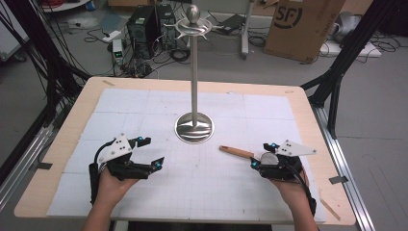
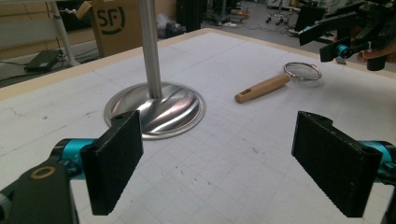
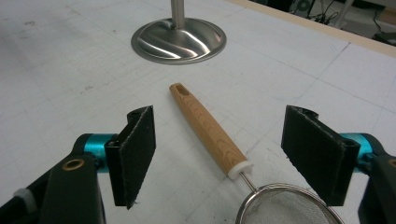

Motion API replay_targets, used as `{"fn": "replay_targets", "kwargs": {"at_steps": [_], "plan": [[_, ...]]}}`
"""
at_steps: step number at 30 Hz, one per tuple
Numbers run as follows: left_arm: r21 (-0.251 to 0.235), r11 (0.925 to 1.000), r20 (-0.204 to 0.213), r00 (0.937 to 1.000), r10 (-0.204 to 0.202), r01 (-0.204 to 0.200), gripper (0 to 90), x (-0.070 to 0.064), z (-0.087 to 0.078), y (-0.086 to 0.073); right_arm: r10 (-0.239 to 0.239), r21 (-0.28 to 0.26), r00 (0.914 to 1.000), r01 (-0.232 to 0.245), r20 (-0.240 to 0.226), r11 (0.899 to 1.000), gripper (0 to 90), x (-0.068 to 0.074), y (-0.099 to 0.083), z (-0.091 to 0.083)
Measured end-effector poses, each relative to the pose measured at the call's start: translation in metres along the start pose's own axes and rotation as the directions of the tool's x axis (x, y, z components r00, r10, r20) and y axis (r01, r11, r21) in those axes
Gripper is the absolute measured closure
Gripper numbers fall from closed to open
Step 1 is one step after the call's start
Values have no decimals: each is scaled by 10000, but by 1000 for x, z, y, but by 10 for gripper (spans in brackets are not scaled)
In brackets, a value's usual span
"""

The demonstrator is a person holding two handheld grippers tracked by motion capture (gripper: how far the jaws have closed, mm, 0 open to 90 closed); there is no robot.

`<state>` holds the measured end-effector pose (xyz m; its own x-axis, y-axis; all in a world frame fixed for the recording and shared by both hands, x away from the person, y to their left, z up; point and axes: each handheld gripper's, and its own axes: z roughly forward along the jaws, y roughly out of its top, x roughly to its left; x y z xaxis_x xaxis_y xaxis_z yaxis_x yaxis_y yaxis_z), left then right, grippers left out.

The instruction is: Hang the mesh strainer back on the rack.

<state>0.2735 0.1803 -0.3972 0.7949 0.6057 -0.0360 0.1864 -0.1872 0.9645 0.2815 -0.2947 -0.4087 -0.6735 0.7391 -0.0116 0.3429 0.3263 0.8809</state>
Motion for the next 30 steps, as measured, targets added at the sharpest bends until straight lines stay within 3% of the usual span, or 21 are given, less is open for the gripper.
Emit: {"fn": "replay_targets", "kwargs": {"at_steps": [10, 14, 24, 26, 30], "plan": [[-60, 10000, -84, 9999, -77, 77, 170, 2, -4, -1, -484, 433, 9983, 498, -314, 9978, 268, 1, 8, 18], [-47, 10000, -73, 10000, -67, 67, 171, 1, -4, -1, -795, 1112, 9961, 834, -391, 9903, 298, -6, 13, 24], [-74, 9999, -70, 9999, -113, 113, 171, 2, -5, -1, -862, 1985, 9945, 966, -603, 9753, 352, -17, 18, 34], [-83, 9999, -95, 9999, -132, 131, 171, 2, -6, -2, -1115, 2342, 9915, 1244, -676, 9642, 377, -18, 21, 38], [-51, 9999, -109, 9999, -131, 130, 171, 3, -6, -2, -1073, 2657, 9904, 1270, -874, 9556, 401, -20, 23, 43]]}}
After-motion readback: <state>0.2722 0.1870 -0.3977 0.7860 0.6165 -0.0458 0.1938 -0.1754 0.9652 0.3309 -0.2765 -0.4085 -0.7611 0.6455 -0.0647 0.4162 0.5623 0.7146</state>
